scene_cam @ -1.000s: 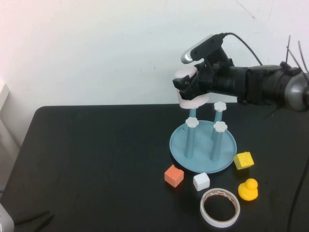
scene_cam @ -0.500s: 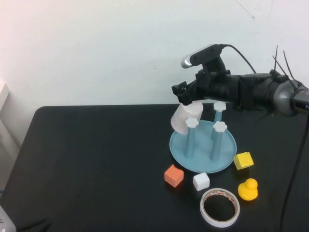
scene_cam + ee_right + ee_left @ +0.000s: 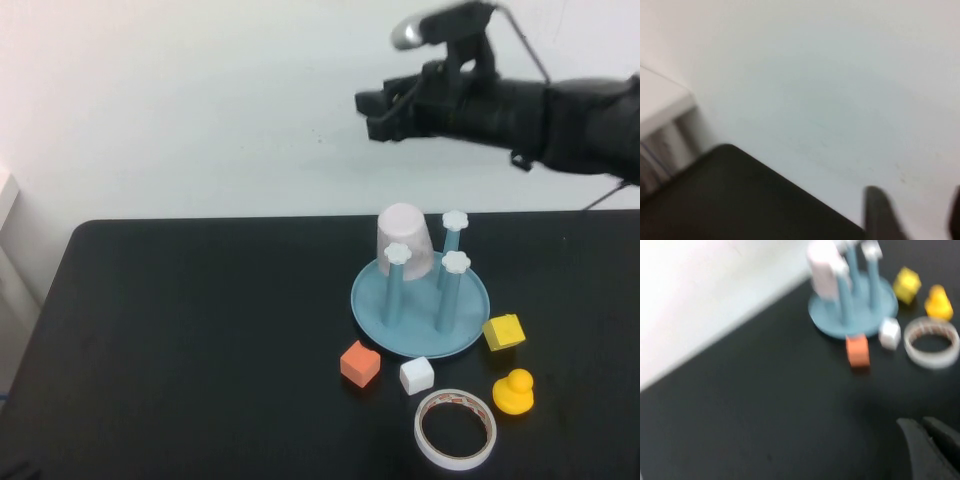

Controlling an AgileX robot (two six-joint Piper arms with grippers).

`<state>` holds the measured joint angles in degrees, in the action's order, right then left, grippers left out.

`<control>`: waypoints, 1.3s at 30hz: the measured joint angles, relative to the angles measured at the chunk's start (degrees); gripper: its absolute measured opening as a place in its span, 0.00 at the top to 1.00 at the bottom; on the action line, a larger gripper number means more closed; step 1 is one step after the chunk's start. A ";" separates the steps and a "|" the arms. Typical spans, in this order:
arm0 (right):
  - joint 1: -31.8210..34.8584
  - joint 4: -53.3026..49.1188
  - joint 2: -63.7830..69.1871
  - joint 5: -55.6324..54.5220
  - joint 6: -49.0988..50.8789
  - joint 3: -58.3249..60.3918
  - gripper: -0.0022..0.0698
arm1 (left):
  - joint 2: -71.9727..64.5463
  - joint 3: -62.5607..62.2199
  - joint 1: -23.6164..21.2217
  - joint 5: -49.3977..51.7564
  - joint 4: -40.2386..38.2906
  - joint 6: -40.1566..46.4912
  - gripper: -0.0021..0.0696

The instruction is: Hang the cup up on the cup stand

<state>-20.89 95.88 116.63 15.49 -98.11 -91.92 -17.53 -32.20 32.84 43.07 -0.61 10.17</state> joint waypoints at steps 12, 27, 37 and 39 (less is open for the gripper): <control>0.00 -1.05 -30.46 5.04 -5.24 27.92 0.96 | 14.06 17.88 0.00 -22.70 8.11 -13.71 0.97; 0.00 1.99 -80.64 1.64 -14.47 60.66 0.97 | 14.30 22.90 0.00 -28.62 10.42 -14.11 0.97; 0.00 2.34 -104.45 -6.21 -14.56 71.80 0.97 | 14.30 22.90 0.00 -28.71 10.55 -14.24 0.97; 0.00 2.43 -106.29 -7.14 -14.56 73.48 0.97 | 14.30 22.90 0.00 -28.71 10.55 -14.34 0.97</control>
<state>-20.89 98.31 10.33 8.34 -112.66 -18.44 -3.23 -9.30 32.84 14.35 9.94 -4.17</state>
